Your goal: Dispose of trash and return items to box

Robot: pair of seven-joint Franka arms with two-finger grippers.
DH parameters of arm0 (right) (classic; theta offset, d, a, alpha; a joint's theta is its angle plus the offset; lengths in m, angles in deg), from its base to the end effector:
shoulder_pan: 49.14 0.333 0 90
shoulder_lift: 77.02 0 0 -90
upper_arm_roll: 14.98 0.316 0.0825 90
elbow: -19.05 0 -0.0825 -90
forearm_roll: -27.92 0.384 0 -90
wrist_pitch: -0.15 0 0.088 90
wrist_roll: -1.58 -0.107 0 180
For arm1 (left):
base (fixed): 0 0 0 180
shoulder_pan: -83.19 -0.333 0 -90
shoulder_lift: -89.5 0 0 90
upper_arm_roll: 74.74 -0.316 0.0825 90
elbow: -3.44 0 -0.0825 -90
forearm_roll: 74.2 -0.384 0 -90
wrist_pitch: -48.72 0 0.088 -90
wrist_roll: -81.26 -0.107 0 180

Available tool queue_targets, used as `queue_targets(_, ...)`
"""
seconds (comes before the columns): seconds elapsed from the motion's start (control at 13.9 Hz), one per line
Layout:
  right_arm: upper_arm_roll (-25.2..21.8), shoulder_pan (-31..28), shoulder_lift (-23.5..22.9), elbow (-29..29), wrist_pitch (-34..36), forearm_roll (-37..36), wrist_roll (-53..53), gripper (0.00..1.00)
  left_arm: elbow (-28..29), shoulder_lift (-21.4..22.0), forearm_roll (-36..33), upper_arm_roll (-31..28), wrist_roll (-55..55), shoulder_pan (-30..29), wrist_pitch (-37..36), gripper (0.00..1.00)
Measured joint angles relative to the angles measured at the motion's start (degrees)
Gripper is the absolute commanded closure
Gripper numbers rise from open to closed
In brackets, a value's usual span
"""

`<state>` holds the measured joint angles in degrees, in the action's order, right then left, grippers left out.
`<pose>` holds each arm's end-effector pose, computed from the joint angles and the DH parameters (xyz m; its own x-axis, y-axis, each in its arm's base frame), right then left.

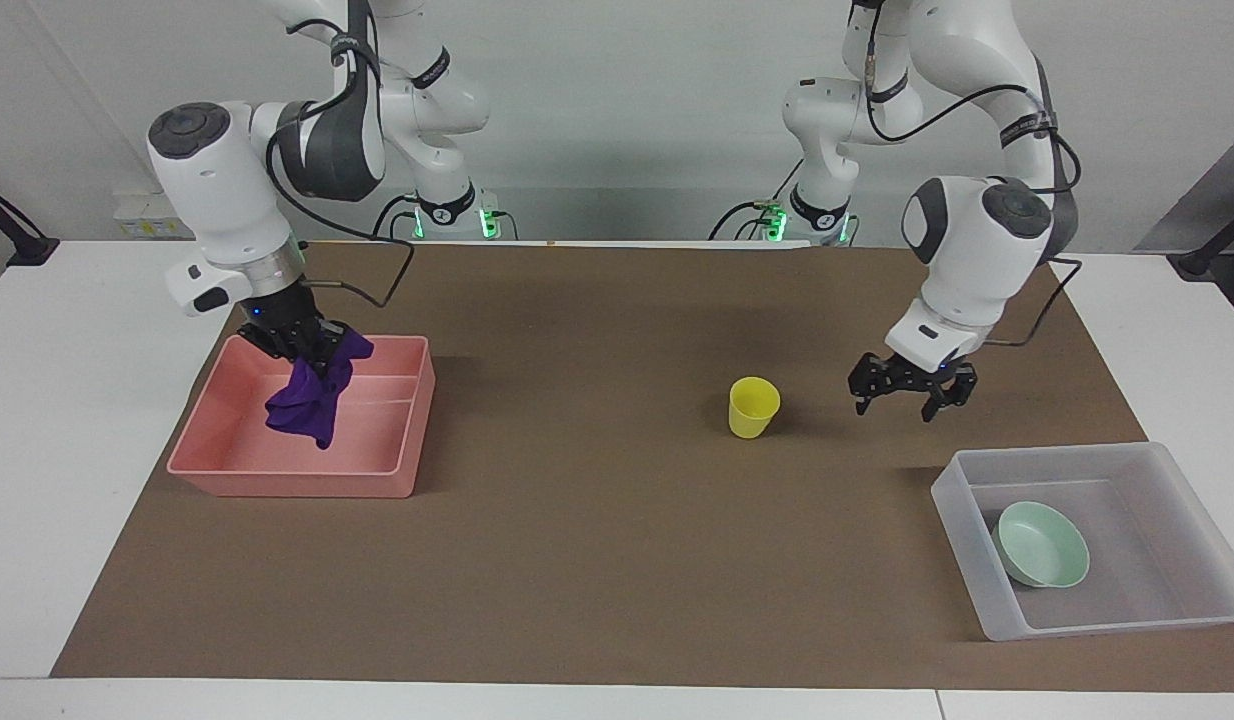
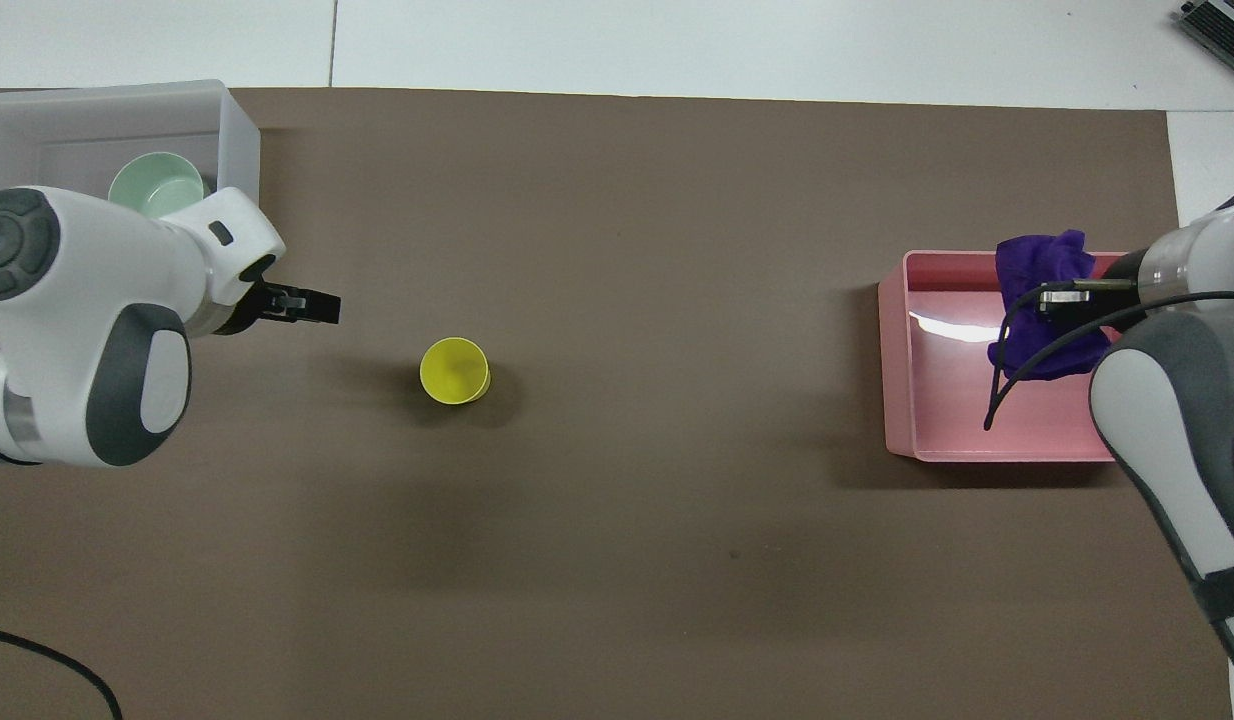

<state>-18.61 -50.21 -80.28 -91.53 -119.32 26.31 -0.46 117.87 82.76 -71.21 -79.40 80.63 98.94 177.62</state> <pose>0.5810 -0.0486 0.4663 0.9898 -0.1028 0.0990 -0.1058 -0.9941 0.0258 0.5803 -0.1164 0.4150 0.9760 -0.1710 0.1348 -0.1770 -0.9836 0.0336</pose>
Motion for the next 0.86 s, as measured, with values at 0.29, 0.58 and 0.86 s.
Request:
queue_targets(0.29,0.03,-2.39,-3.78,-9.31,-12.53,0.00,0.62,1.00,5.73,0.38,0.00,0.14,8.38,6.56,7.55,0.02)
queue_targets(0.58,0.05,-2.63,-6.64,-11.88,-18.53,0.00,0.65,0.85,9.32,0.37,0.00,0.13,12.32,10.86,8.95,1.00)
queue_targets(0.86,0.12,-2.63,-8.10,-11.90,-20.25,0.01,0.65,0.00,9.94,0.38,0.00,0.11,17.10,11.55,9.16,1.00)
